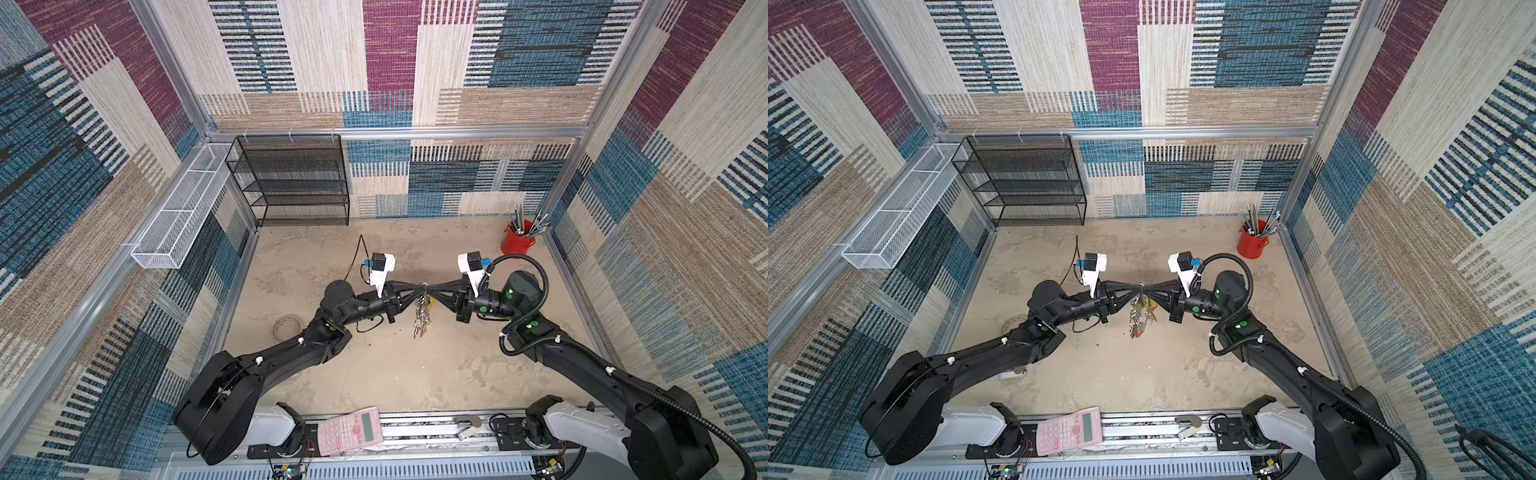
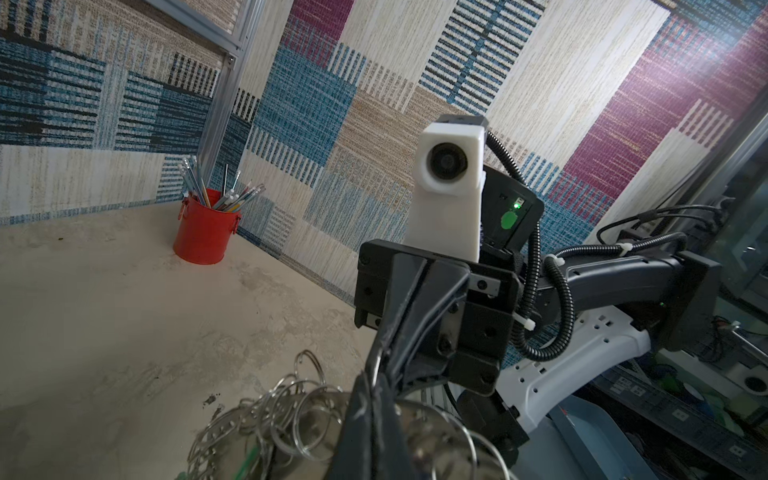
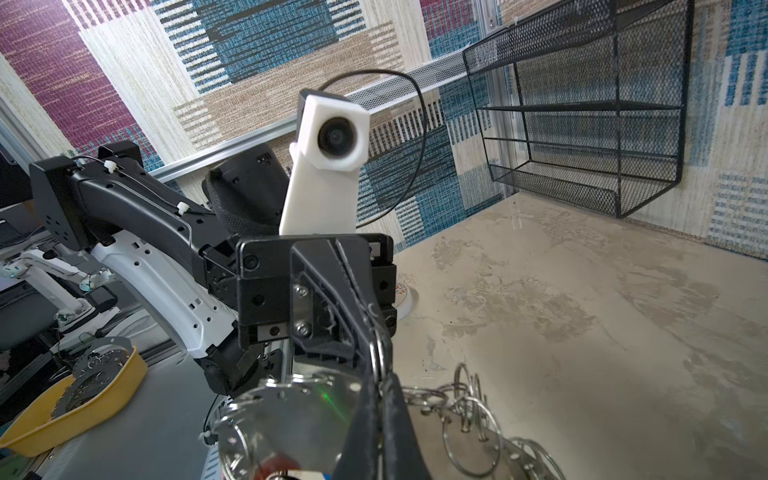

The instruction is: Put the keys on the keyring

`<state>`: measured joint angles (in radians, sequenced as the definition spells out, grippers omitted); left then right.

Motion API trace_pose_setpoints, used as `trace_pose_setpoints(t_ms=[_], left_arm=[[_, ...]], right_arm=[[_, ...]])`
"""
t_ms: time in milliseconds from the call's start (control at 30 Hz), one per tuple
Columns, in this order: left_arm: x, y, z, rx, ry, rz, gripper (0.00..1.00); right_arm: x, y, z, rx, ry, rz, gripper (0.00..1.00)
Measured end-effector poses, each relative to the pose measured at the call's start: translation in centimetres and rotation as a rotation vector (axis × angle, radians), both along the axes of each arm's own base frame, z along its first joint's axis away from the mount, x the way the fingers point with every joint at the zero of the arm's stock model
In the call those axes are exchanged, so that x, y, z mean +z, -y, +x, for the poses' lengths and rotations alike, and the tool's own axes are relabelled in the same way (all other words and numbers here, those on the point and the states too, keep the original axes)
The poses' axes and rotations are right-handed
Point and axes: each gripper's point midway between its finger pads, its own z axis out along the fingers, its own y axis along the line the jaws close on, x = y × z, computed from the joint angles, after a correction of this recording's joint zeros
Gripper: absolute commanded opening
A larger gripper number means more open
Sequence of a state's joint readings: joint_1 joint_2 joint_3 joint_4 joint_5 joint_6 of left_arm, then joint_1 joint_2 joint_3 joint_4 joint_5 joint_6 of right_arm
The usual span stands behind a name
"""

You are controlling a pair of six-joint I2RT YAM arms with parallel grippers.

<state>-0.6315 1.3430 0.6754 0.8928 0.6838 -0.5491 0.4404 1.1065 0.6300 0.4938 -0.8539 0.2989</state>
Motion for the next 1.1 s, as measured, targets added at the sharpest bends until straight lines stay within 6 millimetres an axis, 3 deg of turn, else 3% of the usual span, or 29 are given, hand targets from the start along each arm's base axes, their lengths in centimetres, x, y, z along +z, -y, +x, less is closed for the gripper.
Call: trace_pose_setpoints(t_ms=[367,533,733,933,1100], left_arm=[[-0.7,-1.0,1.1,-0.013,-0.023,0.159,0.28],[1.6,-2.1,1.0,-0.02,0.059,0.24,0.39],[3.6,-2.8,0.7,-0.063,0.199,0.415,0.43],[1.7,-3.3,0.7,-0.122,0.274,0.595,0.46],[1.0,-2.8,1.0,-0.169,0.313,0.675,0.41]], right_arm=[[-0.3,-0.2,1.3,-0.028,0.036,-0.038,0.0],[-0.1,-0.3,1.4,-0.023,0.066,-0.057,0.0],[-0.3,-0.5,1.3,0.001,0.073,-0.089,0.0],[-1.0,-0.8,1.1,0.026,0.062,-0.108,0.0],[-1.0,-1.1,0.6,0.052,0.064,-0.109,0.0]])
